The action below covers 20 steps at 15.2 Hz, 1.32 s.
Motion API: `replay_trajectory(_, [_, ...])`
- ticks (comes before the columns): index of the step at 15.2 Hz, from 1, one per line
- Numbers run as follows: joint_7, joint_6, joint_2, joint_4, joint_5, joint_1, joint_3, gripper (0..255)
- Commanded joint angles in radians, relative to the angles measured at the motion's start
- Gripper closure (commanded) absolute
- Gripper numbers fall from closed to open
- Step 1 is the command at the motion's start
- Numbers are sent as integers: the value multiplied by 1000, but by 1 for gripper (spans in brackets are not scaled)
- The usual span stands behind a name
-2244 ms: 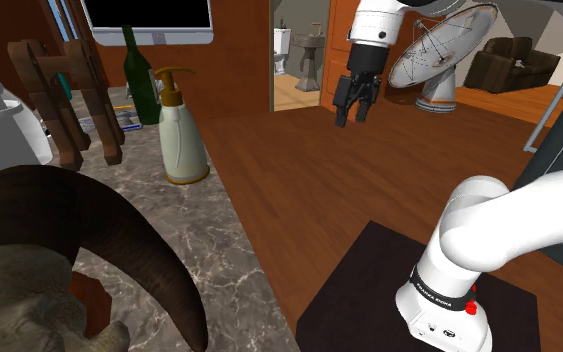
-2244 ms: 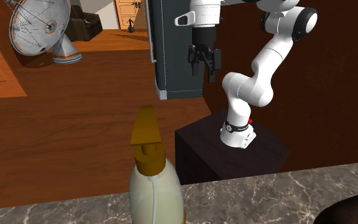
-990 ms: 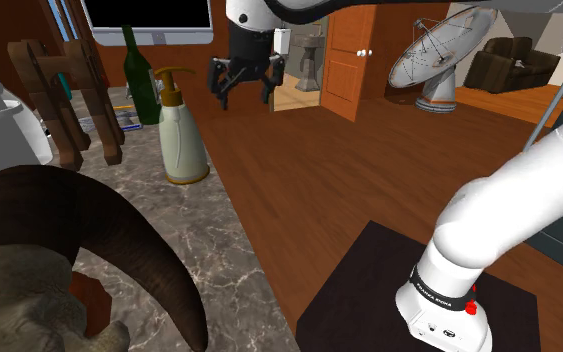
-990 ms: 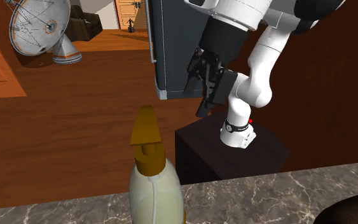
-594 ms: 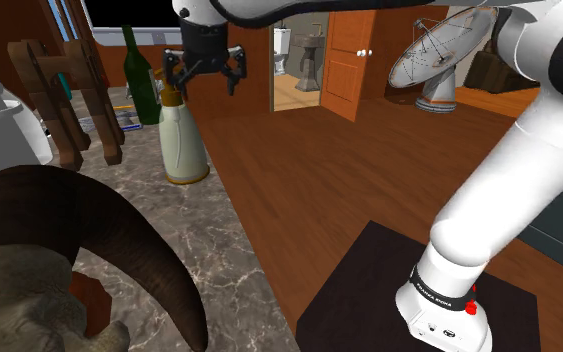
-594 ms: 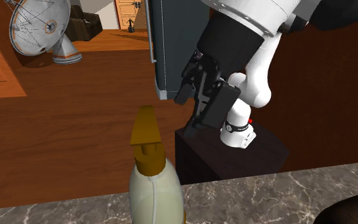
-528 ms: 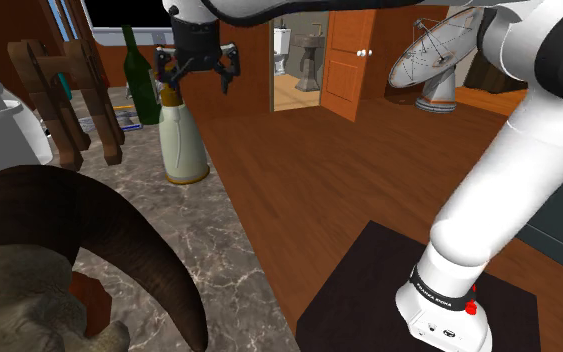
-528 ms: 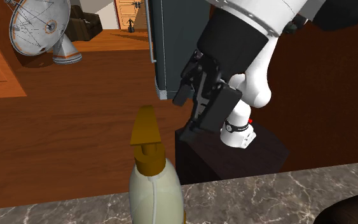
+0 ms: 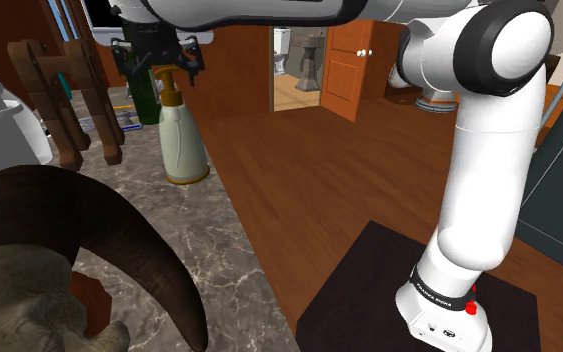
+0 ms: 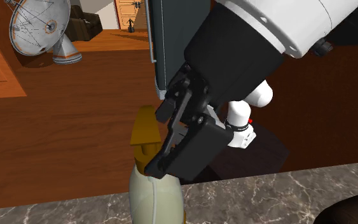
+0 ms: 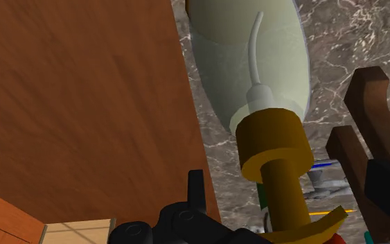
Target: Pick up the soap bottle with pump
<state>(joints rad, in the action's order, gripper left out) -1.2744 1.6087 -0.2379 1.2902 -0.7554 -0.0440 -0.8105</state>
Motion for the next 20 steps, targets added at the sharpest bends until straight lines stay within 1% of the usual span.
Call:
replay_trajectory(1, [-13, 24, 5, 29, 0, -8, 2, 0])
replay_trajectory(4, [-30, 68, 23, 89, 14, -28, 3, 0])
replay_trajectory(6, [-34, 76, 27, 100, 16, -31, 3, 0])
replay_trajectory(7, [-33, 78, 30, 103, 18, -33, 3, 255])
replay_trajectory(16, [-34, 76, 27, 100, 16, -31, 3, 255])
replay_trajectory(20, [-10, 18, 2, 20, -2, -6, 2, 255])
